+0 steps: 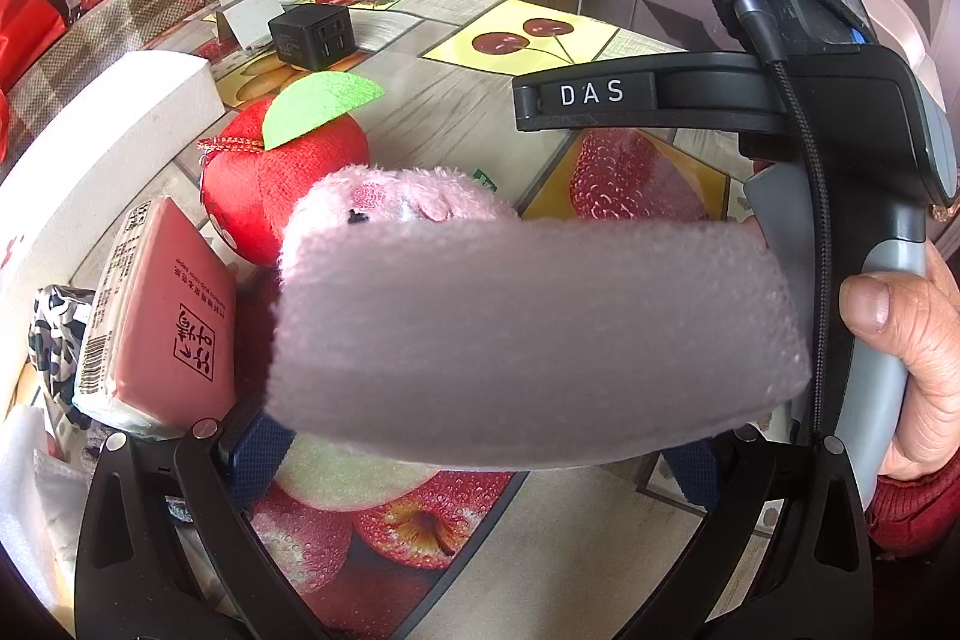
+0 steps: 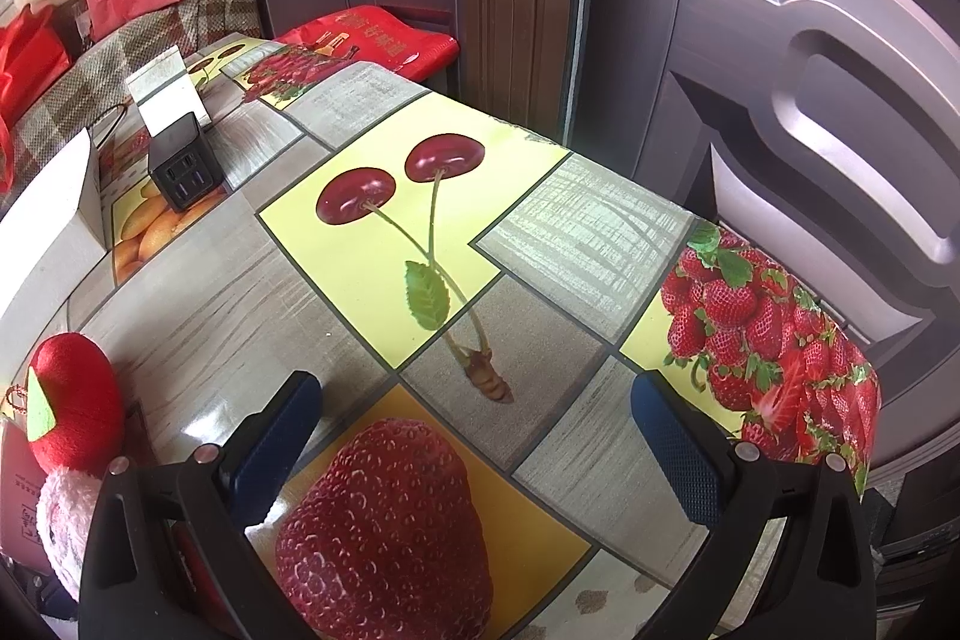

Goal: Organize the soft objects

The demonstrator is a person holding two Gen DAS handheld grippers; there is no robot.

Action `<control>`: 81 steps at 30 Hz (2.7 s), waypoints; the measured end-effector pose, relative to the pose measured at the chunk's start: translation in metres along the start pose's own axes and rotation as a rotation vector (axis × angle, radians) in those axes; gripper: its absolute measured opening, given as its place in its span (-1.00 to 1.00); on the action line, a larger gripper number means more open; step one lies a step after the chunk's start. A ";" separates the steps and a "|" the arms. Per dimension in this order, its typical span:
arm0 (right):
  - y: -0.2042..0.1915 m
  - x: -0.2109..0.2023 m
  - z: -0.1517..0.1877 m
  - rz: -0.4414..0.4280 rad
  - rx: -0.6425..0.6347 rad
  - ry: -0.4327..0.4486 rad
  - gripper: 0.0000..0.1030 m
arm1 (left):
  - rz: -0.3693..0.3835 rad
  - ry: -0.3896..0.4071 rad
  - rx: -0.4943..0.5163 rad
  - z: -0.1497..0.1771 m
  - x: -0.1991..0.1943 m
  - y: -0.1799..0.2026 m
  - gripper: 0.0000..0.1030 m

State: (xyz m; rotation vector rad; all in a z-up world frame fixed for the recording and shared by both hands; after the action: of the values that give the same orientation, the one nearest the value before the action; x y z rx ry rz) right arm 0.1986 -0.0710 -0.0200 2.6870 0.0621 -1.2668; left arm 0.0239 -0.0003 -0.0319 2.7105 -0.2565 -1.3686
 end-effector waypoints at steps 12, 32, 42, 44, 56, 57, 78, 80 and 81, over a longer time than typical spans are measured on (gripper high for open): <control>0.000 0.000 0.000 0.007 -0.009 -0.003 1.00 | 0.072 -0.010 0.105 -0.015 0.010 0.003 0.99; 0.002 -0.001 0.000 -0.024 0.006 0.003 1.00 | -0.173 0.533 -0.248 0.044 -0.213 -0.062 0.99; -0.016 -0.106 0.017 -0.652 -0.302 0.302 1.00 | -0.314 0.230 -0.405 0.170 -0.212 -0.133 1.00; -0.028 -0.115 0.036 -0.638 -0.414 0.287 1.00 | -0.306 0.171 -0.397 0.180 -0.192 -0.121 0.99; -0.066 -0.090 0.089 -0.539 -0.598 0.098 0.74 | -0.268 0.020 -0.333 0.165 -0.135 -0.119 0.71; -0.066 -0.088 0.090 -0.539 -0.607 0.084 0.34 | -0.262 0.023 -0.333 0.165 -0.136 -0.119 0.59; -0.079 -0.139 0.050 -0.782 -0.263 0.366 -0.04 | -0.659 0.537 -0.436 0.131 -0.203 -0.166 -0.36; -0.097 -0.131 0.048 -0.741 -0.289 0.379 -0.04 | -0.699 0.591 -0.412 0.121 -0.205 -0.169 -0.36; -0.104 -0.128 0.043 -0.734 -0.287 0.389 -0.04 | -0.718 0.597 -0.395 0.116 -0.204 -0.171 -0.35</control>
State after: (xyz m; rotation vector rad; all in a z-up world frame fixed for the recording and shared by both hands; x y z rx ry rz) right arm 0.0726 0.0282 0.0380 2.6734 1.2622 -0.7383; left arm -0.1698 0.2061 0.0329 2.7678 0.9890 -0.5093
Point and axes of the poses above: each gripper's, at about its wrist camera, not at the fingertips, and x roughly the way its jaws point, y to its right, z to its underside, the point moved 4 cm from there along x, roughly the way its jaws point, and after that the axes turned 11 degrees about z, right-handed, at the moved point
